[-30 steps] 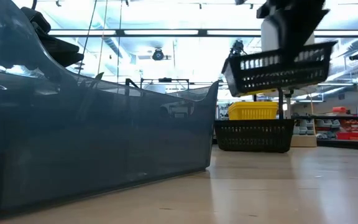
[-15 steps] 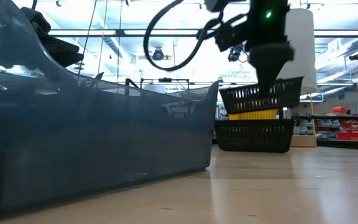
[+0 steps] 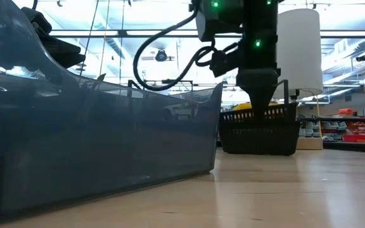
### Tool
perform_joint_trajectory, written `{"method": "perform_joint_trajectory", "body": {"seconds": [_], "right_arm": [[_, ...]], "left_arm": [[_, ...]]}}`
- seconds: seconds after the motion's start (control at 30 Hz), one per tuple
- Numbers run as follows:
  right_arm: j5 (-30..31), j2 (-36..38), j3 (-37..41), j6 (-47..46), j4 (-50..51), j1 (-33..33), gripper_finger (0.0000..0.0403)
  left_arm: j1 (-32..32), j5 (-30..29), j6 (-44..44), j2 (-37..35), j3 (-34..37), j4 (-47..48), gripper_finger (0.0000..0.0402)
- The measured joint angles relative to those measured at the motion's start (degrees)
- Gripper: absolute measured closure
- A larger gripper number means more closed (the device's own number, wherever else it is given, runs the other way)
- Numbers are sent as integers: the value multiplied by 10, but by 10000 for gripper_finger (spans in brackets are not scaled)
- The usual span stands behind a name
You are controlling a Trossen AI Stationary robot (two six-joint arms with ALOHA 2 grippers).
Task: Stack baskets on shelf by color
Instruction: Stack the bottom black bin on top of the top black bin, then put the stacked black bins on the shelf
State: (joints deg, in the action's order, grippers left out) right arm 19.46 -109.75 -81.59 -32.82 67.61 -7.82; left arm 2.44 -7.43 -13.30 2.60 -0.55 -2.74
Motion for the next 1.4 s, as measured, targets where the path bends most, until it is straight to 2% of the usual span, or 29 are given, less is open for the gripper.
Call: {"method": "perform_joint_trajectory", "body": {"seconds": [0.47,0.73,1.1,1.27,1.4], "right_arm": [[-26,0,4,-19,-117,59,276],[-43,0,2,-27,-163,98,266],[-60,0,-69,70,-39,88,266],[-102,0,-77,192,67,45,266],[-69,0,-77,242,130,2,266]], "left_arm": [[0,0,0,0,0,0,285],[0,0,0,0,0,0,285],[0,0,0,0,0,0,285],[0,0,0,0,0,0,285],[0,0,0,0,0,0,285]]}}
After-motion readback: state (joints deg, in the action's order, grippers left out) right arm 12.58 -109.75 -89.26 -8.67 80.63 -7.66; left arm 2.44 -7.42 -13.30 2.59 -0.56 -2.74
